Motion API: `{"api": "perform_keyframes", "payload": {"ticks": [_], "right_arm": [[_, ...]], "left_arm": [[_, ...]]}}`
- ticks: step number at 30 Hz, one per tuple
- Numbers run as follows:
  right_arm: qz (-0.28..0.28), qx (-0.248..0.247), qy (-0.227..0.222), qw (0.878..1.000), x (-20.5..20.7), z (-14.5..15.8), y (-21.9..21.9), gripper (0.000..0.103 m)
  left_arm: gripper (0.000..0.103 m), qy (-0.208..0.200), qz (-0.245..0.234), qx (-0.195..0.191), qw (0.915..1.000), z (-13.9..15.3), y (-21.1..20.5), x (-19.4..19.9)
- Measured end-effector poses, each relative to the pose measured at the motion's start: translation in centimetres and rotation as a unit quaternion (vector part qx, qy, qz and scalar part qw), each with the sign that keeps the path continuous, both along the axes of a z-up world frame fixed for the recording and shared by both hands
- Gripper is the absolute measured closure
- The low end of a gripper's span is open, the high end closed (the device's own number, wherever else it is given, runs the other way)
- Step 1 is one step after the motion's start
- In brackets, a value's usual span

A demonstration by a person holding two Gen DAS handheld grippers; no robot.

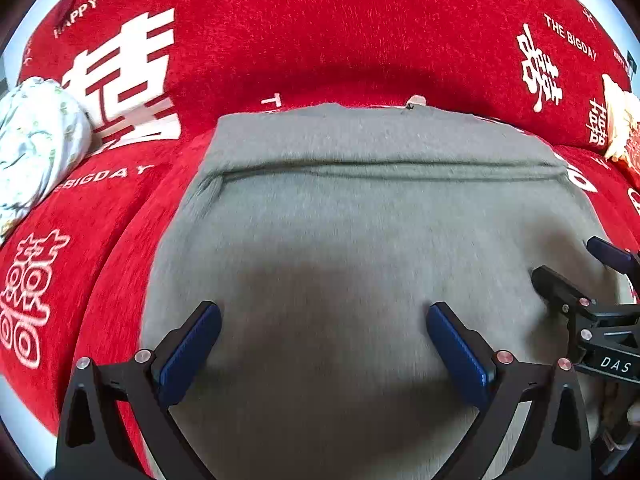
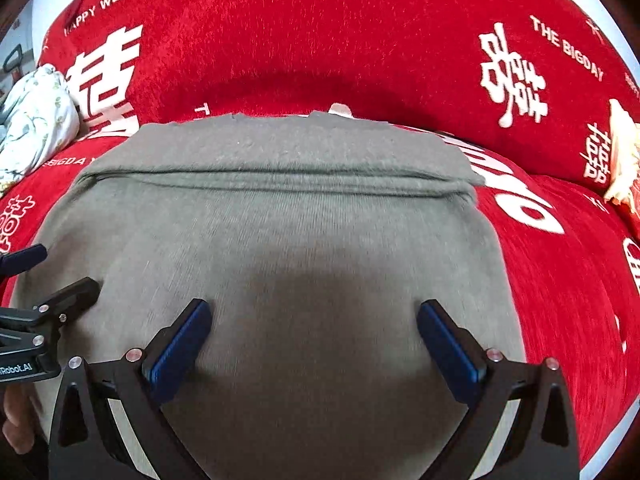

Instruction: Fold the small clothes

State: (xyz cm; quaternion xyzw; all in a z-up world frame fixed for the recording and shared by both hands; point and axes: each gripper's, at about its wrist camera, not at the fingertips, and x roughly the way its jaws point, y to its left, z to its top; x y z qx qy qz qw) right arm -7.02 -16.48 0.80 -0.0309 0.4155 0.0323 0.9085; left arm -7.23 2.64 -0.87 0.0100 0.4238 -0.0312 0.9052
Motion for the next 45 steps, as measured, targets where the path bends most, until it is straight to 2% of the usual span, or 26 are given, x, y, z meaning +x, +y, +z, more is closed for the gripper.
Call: {"api": "perform_keyframes", "payload": {"ticks": [7,10,11,14,20,24,28,30,33,36,37,42,45], "right_arm": [[-0.014,-0.001,-0.014,1.000,-3.7,-0.2,0.1,0.001],[-0.017,-0.009,-0.008,1.000,-4.8,-0.2,0.3,0.001],[-0.015,-0.010,-0.006,1.000,-5.1,-0.2,0.3,0.001],[-0.007,-0.006,0.005,1.000,-6.1,-0.2,0.1,0.001],[-0.010,0.003,0.010,1.000,-7.6,-0.3,-0.4,0.001],[0.016,-0.020,0.017,1.000,-9.4,-0.6,-0.4,0.001],[0.038,-0.027,0.036,0.998,-11.5,-1.0,-1.3,0.001],[0.038,-0.040,0.059,0.997,-12.8,-1.4,-1.9,0.000],[0.010,-0.009,0.077,0.997,-14.4,-1.8,-3.8,0.000],[-0.032,0.009,0.099,0.994,-14.6,-2.4,-5.8,0.000],[-0.039,0.018,0.102,0.994,-14.6,-2.4,-6.3,0.000],[-0.057,0.053,0.139,0.987,-14.4,-3.9,-7.7,0.000],[-0.057,0.062,0.147,0.986,-14.7,-4.4,-8.1,0.000]], "left_arm": [[0.000,0.004,0.011,-0.002,0.9999,-0.3,0.2,-3.6],[0.000,0.011,0.020,-0.016,0.9996,-0.2,0.7,-4.5],[0.000,0.018,0.020,-0.022,0.9994,-0.3,0.8,-4.8],[0.000,0.028,0.012,-0.004,0.9995,-0.7,0.5,-6.0],[0.000,0.038,0.005,-0.017,0.9991,-1.3,1.3,-8.1],[0.000,0.040,-0.002,-0.019,0.9990,-1.8,1.8,-9.4],[0.000,0.055,0.008,-0.027,0.9981,-2.2,2.8,-10.5],[0.000,0.059,0.031,-0.049,0.9966,-2.2,4.2,-11.6],[0.000,0.071,0.064,-0.079,0.9923,-3.1,6.7,-12.7],[0.000,0.116,0.084,-0.133,0.9807,-4.8,8.6,-12.8],[0.000,0.128,0.084,-0.138,0.9785,-5.2,8.7,-12.6],[0.000,0.160,0.052,-0.117,0.9788,-6.5,6.8,-12.2],[0.000,0.177,0.037,-0.113,0.9771,-7.1,6.1,-12.0]]}}
